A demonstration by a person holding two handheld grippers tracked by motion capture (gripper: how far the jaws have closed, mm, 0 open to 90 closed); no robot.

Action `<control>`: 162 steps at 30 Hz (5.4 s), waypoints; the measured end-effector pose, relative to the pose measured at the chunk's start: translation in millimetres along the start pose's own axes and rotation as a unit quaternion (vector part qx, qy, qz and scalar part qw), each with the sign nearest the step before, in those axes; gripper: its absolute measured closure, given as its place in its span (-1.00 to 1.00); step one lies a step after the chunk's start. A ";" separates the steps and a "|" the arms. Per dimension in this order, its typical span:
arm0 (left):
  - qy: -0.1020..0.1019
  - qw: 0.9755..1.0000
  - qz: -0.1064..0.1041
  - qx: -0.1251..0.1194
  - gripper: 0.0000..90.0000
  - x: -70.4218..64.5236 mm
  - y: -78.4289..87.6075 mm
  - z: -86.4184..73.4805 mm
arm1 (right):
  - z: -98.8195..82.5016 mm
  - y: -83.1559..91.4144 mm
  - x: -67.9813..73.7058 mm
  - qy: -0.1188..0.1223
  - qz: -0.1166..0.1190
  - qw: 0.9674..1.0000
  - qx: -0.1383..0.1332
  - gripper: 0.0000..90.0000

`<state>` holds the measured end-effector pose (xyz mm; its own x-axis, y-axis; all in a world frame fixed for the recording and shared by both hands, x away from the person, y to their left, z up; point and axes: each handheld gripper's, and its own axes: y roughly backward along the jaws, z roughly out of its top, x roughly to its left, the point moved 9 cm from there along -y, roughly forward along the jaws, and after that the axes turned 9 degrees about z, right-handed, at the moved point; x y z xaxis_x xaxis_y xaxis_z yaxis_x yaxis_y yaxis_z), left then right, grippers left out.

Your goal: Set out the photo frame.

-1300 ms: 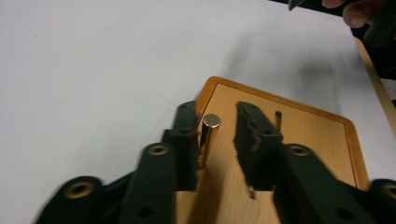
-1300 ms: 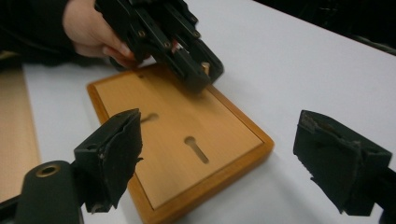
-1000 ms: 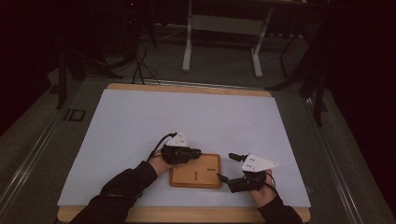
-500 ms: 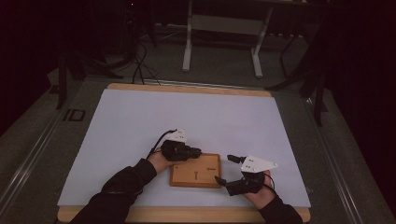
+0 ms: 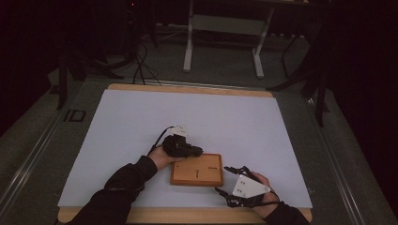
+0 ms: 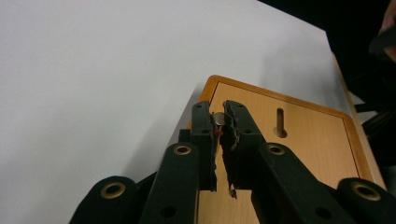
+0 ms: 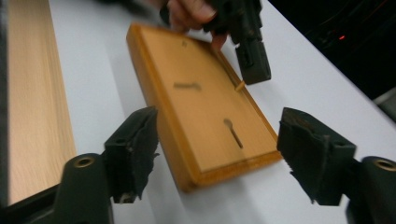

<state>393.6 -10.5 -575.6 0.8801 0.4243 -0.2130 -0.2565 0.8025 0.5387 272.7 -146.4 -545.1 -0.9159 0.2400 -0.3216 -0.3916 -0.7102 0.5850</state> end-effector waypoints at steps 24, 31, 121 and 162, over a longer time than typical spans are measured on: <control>0.022 1.000 -0.015 0.013 0.86 4.4 -0.8 1.8 | -32.0 -27.0 4.0 0.238 -0.097 0.959 0.122 0.16; 0.029 0.999 -0.016 0.013 0.86 5.0 -1.1 2.2 | -30.7 -30.6 5.6 0.269 -0.114 0.948 0.127 0.35; -0.042 0.987 0.133 -0.083 -0.91 -8.7 105.7 -34.4 | 19.8 -15.7 -88.1 0.137 0.099 0.976 0.138 0.55; -0.040 0.980 0.159 -0.109 -0.91 -5.6 99.0 -37.0 | 22.8 -54.0 -164.8 -0.049 0.108 0.984 0.137 0.36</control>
<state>348.5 82.2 -551.3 0.7683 0.6401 0.0074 -0.5945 0.7091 0.3791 442.8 -132.5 -506.7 -0.9791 0.1755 -0.1028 -0.1841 -0.5502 0.8145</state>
